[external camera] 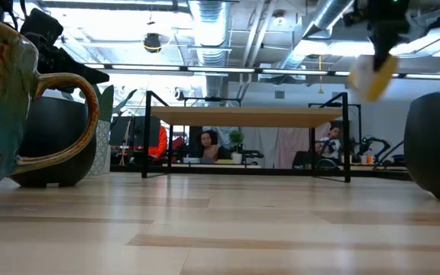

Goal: Place coffee mugs
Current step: Put the yellow mug on the shelf, then put the gray patterned mug on the shelf

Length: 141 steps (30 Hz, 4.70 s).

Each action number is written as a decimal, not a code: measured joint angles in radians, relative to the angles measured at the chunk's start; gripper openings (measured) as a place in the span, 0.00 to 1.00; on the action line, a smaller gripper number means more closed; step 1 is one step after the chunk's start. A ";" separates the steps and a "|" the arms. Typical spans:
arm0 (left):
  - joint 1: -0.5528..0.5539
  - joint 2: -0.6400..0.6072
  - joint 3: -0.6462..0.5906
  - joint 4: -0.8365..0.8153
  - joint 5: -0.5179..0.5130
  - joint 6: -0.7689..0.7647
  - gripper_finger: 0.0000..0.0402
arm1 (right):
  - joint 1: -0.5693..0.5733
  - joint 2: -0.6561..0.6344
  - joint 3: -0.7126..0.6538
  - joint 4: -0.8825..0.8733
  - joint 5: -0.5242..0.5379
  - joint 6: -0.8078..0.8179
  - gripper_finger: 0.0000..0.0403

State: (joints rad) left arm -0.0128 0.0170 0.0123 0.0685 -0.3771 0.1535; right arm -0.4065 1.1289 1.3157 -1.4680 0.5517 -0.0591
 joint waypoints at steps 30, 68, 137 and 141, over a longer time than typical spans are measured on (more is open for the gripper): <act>0.000 0.000 0.000 0.000 0.000 0.000 0.00 | -0.036 0.607 0.559 -0.104 -0.254 -0.229 0.09; 0.000 0.000 0.000 0.000 0.000 0.000 0.00 | -0.124 0.611 0.559 -0.091 -0.441 -0.265 0.14; 0.000 0.000 0.000 0.000 0.000 0.000 0.00 | -0.071 0.590 0.744 -0.100 -0.332 -0.258 0.42; 0.000 0.000 0.000 0.000 0.000 0.000 0.00 | -0.039 0.529 0.755 -0.104 -0.464 -0.208 0.42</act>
State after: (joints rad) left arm -0.0128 0.0170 0.0123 0.0684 -0.3769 0.1535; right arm -0.4458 1.6576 2.0708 -1.5721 0.0881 -0.2673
